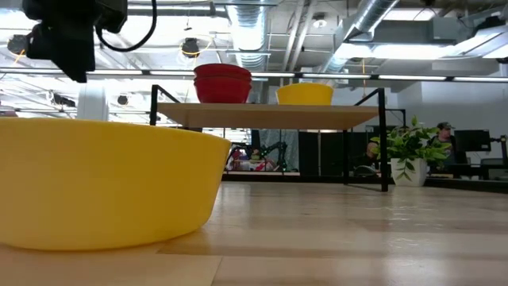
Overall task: Pick & Place Mini bowls
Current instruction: Stack the top yellow bowl on the yellow bowl on the shelf
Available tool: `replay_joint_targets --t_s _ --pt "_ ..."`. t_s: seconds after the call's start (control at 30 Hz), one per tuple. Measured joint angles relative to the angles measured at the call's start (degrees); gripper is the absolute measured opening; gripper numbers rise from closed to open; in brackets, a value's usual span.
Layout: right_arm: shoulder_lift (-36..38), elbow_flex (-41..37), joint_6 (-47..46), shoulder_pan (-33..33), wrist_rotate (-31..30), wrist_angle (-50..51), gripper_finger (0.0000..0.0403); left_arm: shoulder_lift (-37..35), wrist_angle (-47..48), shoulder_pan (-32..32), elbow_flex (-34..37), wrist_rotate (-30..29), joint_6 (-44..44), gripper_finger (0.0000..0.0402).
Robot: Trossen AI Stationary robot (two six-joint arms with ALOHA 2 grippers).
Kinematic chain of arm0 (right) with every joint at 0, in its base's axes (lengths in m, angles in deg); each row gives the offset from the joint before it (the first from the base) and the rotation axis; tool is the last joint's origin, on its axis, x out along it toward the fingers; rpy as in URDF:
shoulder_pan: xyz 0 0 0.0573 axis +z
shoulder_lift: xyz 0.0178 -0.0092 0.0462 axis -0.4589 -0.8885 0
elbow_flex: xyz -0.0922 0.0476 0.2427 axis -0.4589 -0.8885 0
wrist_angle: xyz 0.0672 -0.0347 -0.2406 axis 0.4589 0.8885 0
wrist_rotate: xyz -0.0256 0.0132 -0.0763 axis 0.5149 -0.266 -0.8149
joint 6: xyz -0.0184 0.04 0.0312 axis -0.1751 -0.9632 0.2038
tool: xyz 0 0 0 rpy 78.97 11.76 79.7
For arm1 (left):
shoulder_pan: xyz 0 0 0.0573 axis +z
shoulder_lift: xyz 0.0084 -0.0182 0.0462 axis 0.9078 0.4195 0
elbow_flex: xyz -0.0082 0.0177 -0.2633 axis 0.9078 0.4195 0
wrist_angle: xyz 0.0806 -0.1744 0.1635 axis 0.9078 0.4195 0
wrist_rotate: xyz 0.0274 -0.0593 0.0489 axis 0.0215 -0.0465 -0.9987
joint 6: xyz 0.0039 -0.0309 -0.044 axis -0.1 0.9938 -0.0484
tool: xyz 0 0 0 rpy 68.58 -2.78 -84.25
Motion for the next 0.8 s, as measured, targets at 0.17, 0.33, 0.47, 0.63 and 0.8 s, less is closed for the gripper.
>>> replay_joint_targets --t_s 0.17,0.33,0.47,0.63,0.8 --pt "7.52 -14.02 -0.51 2.23 0.09 -13.53 0.0091 2.01 0.02 0.00 0.00 0.10 2.27 0.0158" --pt "15.82 -25.50 -4.46 4.58 0.26 -24.40 0.0091 3.82 0.74 0.00 0.00 1.47 7.43 0.0158" --pt "21.41 -31.76 -8.72 7.09 0.24 -29.00 0.0091 5.27 3.56 0.00 0.76 2.62 13.91 0.0158" --pt "26.05 -36.94 -10.96 10.76 0.21 -32.57 0.0091 5.40 2.72 0.44 5.77 7.62 20.55 0.0158" --pt "27.74 -38.70 -11.02 12.72 -0.18 -35.71 0.0091 5.38 -4.09 0.70 9.37 7.81 21.59 0.0158"
